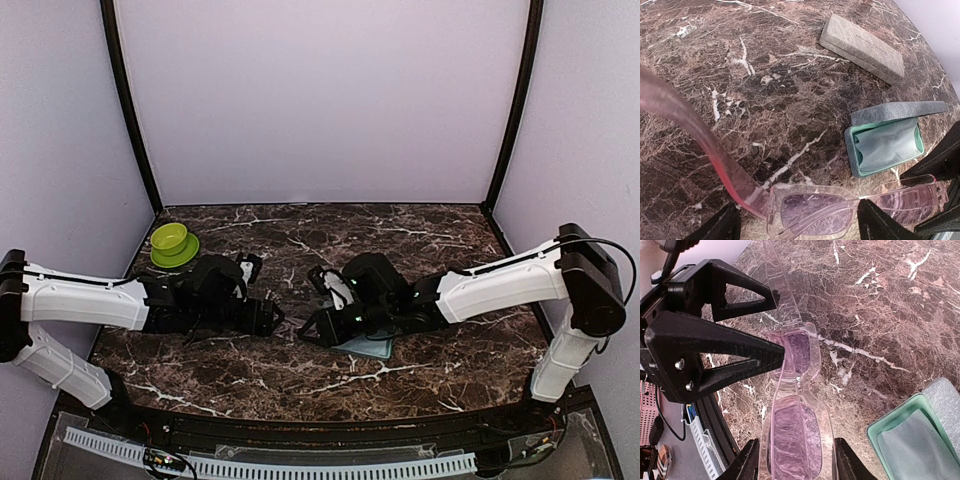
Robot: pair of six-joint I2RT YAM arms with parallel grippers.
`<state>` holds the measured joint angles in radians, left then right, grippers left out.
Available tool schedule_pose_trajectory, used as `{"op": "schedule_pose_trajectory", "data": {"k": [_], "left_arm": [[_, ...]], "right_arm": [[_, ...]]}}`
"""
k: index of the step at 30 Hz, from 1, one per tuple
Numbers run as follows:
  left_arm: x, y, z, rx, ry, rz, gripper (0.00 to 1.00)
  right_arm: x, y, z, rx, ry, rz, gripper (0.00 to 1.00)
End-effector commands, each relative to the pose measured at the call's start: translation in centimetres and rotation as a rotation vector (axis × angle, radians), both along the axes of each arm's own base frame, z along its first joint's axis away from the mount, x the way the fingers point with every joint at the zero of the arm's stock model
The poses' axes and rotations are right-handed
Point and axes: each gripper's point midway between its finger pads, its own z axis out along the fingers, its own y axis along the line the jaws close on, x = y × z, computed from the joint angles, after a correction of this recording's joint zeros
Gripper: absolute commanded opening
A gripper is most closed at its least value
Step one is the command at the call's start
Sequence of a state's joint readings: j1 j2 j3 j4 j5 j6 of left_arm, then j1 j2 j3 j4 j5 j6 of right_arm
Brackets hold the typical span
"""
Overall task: Organize the sunglasses
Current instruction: Fold the left temple of the sunglasses on the sunglasses.
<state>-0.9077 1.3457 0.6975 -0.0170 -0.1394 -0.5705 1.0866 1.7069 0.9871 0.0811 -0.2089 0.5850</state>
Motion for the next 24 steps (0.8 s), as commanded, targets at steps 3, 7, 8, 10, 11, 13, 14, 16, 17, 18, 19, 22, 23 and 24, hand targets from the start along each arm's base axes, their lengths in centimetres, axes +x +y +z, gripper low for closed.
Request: {"op": "schedule_pose_trajectory", "data": {"k": [3,7,8,10,11,13,14,16,17,18,19,22,23,24], "left_arm": [[-0.3,0.5,-0.8,0.008,0.013,0.009,0.83],[-0.3,0.5,-0.9,0.004,0.014,0.009,0.83],[-0.4,0.5,-0.9,0.003,0.015,0.008,0.83],[-0.4,0.5,-0.8,0.0,0.015,0.004,0.83],[-0.4,0.4,-0.7,-0.006,0.013,0.001,0.83],[-0.4,0.3,0.1,-0.028,-0.006,-0.006,0.85],[-0.4,0.2,0.6,-0.045,-0.022,-0.01,0.86],[-0.3,0.1,1.8,-0.082,-0.057,-0.014,0.88],[-0.3,0.1,2.3,-0.096,-0.069,-0.014,0.89],[-0.3,0.1,2.8,-0.106,-0.08,-0.015,0.89],[-0.3,0.1,3.1,-0.113,-0.087,-0.014,0.89],[-0.2,0.3,3.7,-0.131,-0.092,-0.002,0.89],[-0.1,0.3,3.8,-0.142,-0.089,0.001,0.89],[-0.1,0.4,3.9,-0.154,-0.086,0.004,0.89]], "right_arm": [[0.1,0.7,2.6,0.082,-0.039,-0.004,0.24],[0.3,0.6,2.5,0.076,-0.045,-0.009,0.24],[0.3,0.6,2.5,0.075,-0.047,-0.011,0.24],[0.3,0.6,2.4,0.07,-0.047,-0.013,0.24],[0.4,0.5,2.2,0.064,-0.047,-0.014,0.24],[0.3,0.4,1.8,0.052,-0.044,-0.013,0.23],[0.3,0.4,1.6,0.047,-0.043,-0.013,0.24],[0.2,0.3,1.2,0.036,-0.039,-0.011,0.23],[0.2,0.2,1.1,0.033,-0.039,-0.008,0.23],[0.1,0.2,1.1,0.032,-0.038,-0.006,0.23],[0.1,0.2,1.0,0.029,-0.038,-0.003,0.23],[-0.1,0.2,0.9,0.03,-0.035,0.007,0.23],[-0.1,0.3,1.0,0.032,-0.034,0.011,0.23],[-0.2,0.3,0.9,0.032,-0.034,0.015,0.23]]}}
